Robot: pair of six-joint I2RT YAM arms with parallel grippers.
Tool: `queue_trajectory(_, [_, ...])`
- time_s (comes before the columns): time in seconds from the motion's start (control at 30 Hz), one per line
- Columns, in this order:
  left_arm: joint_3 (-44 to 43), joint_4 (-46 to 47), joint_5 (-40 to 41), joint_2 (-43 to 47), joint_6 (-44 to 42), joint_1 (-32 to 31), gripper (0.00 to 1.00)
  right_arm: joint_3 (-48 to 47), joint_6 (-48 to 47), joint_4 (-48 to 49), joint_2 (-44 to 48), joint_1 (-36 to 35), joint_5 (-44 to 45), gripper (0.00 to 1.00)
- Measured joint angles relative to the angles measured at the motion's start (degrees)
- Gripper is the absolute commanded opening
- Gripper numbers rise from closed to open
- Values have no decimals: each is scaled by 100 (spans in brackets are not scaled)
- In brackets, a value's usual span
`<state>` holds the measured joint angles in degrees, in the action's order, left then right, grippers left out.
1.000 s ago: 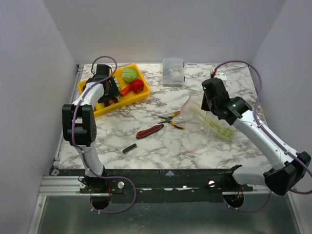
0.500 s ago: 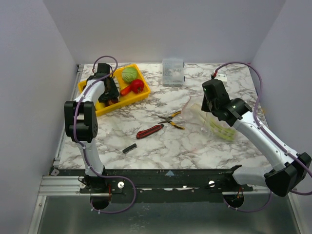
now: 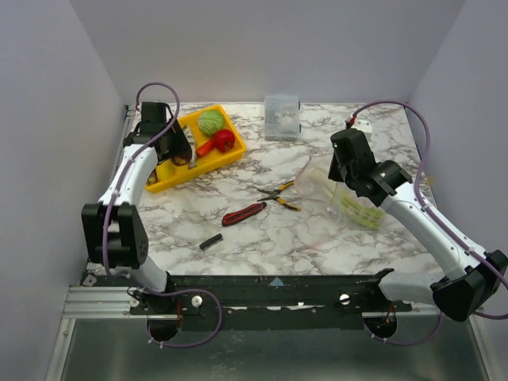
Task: Place the food in the zip-top bag and seal the zipper
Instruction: Pick up the fake fruit from the bin, then place the fake fruit in the zipper food storage bag.
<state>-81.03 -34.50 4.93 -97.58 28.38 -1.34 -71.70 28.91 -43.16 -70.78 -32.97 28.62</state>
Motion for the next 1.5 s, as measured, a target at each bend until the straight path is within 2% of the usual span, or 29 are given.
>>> queue_trajectory(0.07, [313,339,-603,715,157,-35,21,0,26,13,-2,0,-2,0])
queue_trajectory(0.1, [313,339,-603,715,157,-35,20,0,44,15,-2,0,-7,0])
queue_trajectory(0.13, [601,505,-896,1375,271,-142,20,0,66,22,-4,0,-22,0])
queue_trajectory(0.27, [1499,1438,-1893,2465,686,-658,18,0,162,28,-4,0,-109,0])
queue_trajectory(0.4, [2627,2667,-2393,3230,1143,-1652,20,0,328,28,-4,0,-219,0])
queue_trajectory(0.53, [3888,4315,-2498,3873,1480,-3071,22,0,520,33,-4,0,-396,0])
queue_trajectory(0.67, [4280,5512,-2284,3821,1467,-3775,21,0,645,59,7,0,-603,0])
queue_trajectory(0.8, [4120,6319,-2111,3318,1473,-4063,21,0,752,118,50,4,-752,0])
queue_trajectory(1.07, [3648,6918,-1884,2253,1672,-4409,21,0,1016,162,195,4,-859,0])
queue_trajectory(1.17, [3493,6887,-1886,1963,1740,-4472,27,0,1169,245,297,7,-916,0])
queue_trajectory(1.23, [3324,6771,-1867,1797,1764,-4555,35,4,1274,345,369,9,-994,0])
queue_trajectory(1.4, [2929,6393,-1818,1604,1777,-4756,78,57,1434,531,498,26,-1078,0])
queue_trajectory(1.43, [2889,6321,-1810,1593,1775,-4765,84,57,1453,551,501,39,-1075,0])
queue_trajectory(1.5, [2822,6133,-1788,1591,1755,-4767,88,68,1475,595,503,42,-1086,0])
